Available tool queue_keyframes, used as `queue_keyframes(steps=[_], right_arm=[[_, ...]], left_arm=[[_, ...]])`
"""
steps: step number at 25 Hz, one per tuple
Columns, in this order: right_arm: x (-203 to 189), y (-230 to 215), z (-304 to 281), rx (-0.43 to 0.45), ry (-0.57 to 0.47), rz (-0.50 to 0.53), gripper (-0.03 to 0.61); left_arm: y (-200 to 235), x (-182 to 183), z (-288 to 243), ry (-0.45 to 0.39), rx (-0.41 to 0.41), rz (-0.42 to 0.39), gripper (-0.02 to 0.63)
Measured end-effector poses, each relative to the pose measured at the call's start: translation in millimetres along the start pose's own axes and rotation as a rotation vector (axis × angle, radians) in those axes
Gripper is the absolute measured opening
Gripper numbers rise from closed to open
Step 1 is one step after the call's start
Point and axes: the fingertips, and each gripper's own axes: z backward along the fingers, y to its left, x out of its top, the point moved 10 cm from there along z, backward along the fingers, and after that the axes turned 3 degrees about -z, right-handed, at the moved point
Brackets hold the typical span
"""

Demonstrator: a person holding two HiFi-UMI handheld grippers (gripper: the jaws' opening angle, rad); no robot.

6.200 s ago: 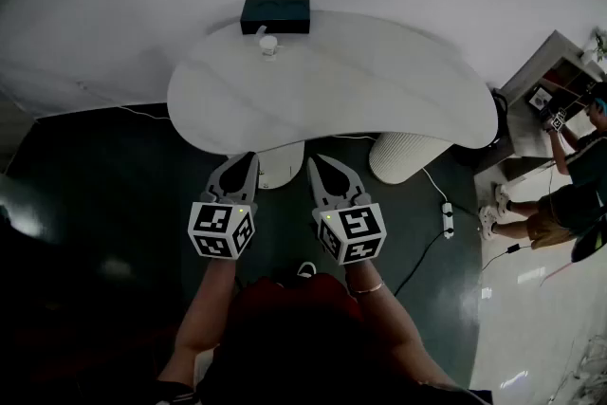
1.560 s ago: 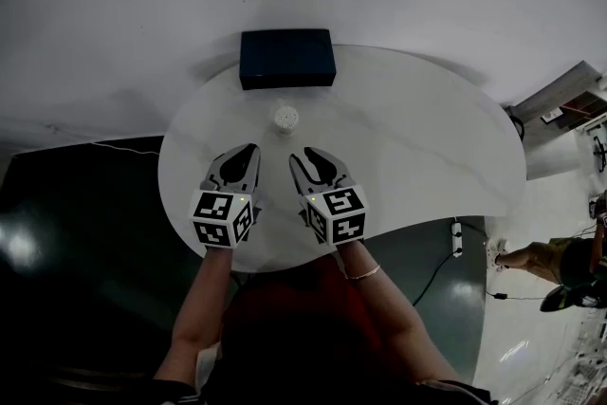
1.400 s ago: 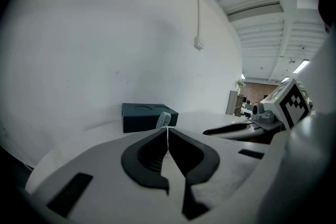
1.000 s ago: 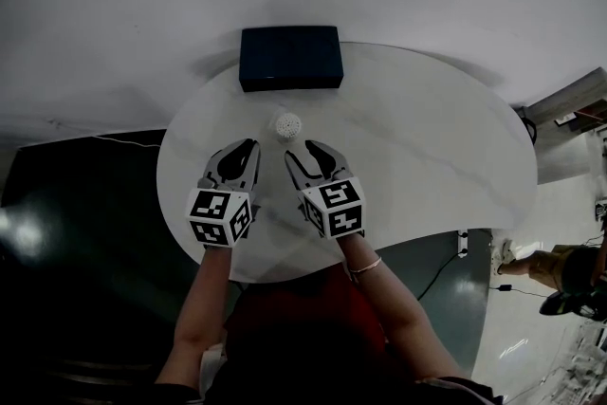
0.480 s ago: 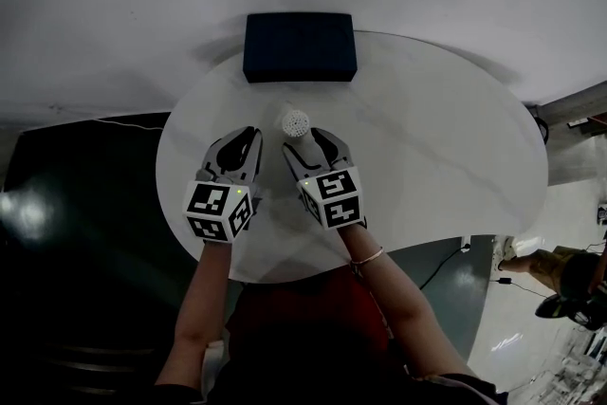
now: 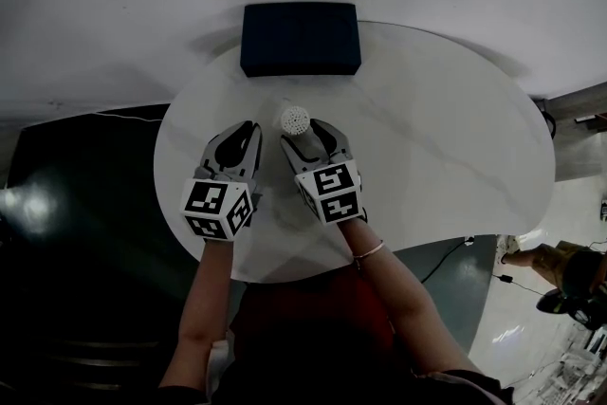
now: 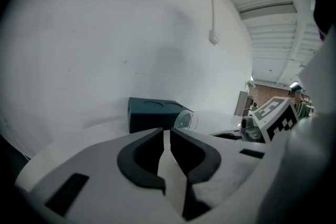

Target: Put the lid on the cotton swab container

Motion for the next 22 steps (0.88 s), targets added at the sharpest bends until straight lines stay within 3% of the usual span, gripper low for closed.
queue_keyframes(steps=[12,22], right_arm=[[4,-2,-7,-0.007,-0.001,0.029,0.244],[4,-1,-7,-0.020,0.018,0.030,0.241]], left_arm=[[5,8,-11,-0.006,0.005,0.010,0.026],[-4,27,-30,0.010,-0.060,-0.037,0.026]])
